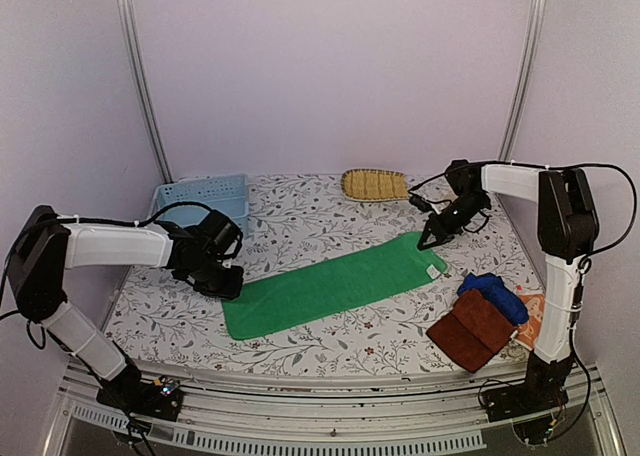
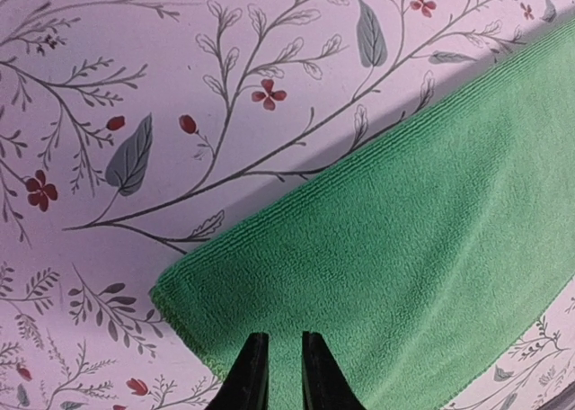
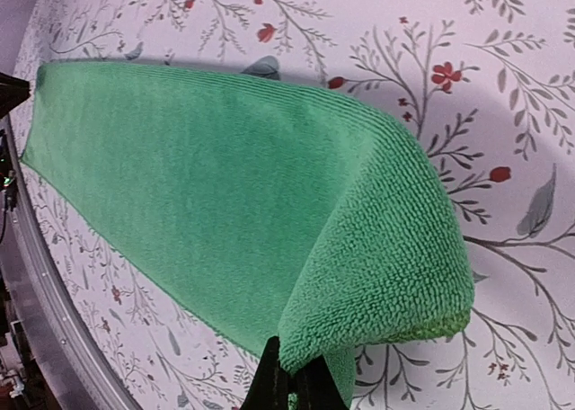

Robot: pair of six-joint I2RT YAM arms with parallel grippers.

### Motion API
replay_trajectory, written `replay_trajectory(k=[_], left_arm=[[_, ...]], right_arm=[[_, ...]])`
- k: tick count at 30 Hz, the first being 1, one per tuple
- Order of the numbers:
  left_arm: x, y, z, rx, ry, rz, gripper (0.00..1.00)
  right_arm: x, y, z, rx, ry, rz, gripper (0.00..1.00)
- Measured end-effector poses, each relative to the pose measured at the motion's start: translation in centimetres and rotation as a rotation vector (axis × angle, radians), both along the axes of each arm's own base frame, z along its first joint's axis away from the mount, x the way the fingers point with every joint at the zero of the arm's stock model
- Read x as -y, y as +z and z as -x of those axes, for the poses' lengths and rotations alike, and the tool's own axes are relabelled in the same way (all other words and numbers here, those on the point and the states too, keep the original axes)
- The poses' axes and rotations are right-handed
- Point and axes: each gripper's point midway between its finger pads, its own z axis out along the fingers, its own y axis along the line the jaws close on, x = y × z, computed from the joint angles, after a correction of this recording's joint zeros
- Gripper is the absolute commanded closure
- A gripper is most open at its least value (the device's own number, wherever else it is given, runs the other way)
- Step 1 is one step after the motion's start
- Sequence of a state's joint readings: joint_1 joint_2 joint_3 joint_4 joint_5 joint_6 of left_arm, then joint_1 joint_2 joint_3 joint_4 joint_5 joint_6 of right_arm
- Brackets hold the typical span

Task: Roll the towels
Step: Pick up the towel from the center of the board, then fold the towel at the center of the board.

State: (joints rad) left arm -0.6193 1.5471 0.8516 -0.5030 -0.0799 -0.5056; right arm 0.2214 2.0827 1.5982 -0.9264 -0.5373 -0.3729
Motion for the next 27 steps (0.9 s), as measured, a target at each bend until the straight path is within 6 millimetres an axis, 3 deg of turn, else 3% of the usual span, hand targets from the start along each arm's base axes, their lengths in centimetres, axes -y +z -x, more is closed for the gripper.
replay_trajectory(k=[11,27], left_arm=[[-0.7,-0.6,0.5,-0.014,0.013,-0.024,0.84],[-2.4,-2.4,2.5,-0.087,0.072,-0.059,0.84]], right_arm=[[-5.9,4.8,2.7,-0.121,0.084,-0.342,0.97],[-18.1,5.3,7.9,-0.265,0.293,-0.495,0.97]])
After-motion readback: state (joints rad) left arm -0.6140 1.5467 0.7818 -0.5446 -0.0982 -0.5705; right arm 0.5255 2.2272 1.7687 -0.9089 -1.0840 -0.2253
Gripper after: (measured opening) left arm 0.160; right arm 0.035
